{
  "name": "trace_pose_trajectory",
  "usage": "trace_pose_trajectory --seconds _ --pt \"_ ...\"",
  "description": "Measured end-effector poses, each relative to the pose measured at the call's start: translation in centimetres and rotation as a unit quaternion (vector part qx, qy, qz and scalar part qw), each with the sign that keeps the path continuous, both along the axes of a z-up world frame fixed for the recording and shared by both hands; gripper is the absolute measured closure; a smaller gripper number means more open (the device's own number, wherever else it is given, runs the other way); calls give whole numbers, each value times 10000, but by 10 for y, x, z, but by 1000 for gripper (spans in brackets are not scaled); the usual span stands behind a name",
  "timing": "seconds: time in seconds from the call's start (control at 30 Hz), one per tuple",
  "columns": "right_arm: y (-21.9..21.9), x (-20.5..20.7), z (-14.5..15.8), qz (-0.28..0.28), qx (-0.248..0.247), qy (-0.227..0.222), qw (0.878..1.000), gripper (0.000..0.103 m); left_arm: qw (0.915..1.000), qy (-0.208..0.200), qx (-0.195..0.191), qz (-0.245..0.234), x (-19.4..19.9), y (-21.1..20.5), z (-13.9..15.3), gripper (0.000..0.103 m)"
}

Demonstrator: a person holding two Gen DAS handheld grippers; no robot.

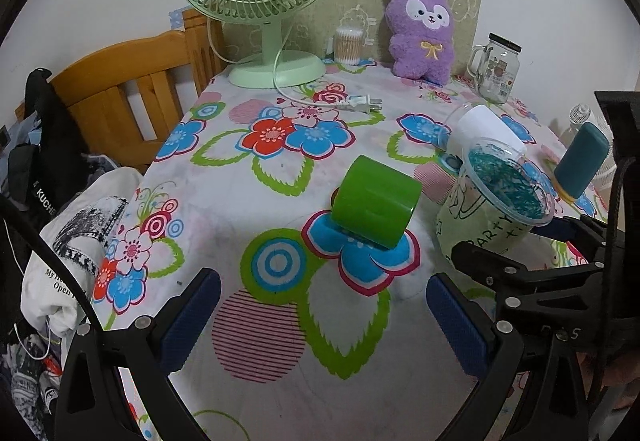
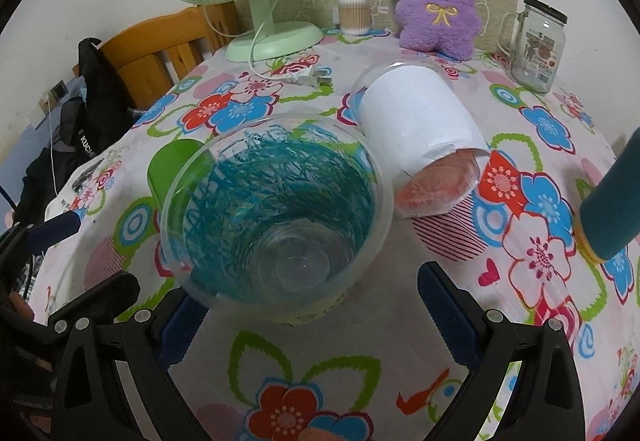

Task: Flip cup upside down
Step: 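Close the left gripper around the clear cup's sleeve and lift it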

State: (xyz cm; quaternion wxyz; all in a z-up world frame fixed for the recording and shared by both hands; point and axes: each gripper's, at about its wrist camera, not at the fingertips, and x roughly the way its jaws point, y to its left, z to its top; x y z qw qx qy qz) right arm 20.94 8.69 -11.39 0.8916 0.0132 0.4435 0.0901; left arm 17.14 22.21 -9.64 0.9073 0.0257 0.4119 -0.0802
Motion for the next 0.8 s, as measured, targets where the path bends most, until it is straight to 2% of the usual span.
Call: trace_pose_trajectory --seconds 0.13,0.3,0.6,0.8 --pt "2 2 -2 69 28 -41 10000 23 9999 50 -18 -118 5 0 -3 0" --pt "3 2 -4 102 -18 -74 9999 36 9994 112 -8 -327 7 -2 -5 0" --pt "1 -10 6 162 -21 -194 9997 40 9970 202 -86 -746 3 -5 -2 0" --pt "-2 -30 17 229 -94 -330 9991 40 9945 169 25 -1036 -9 -13 4 0"
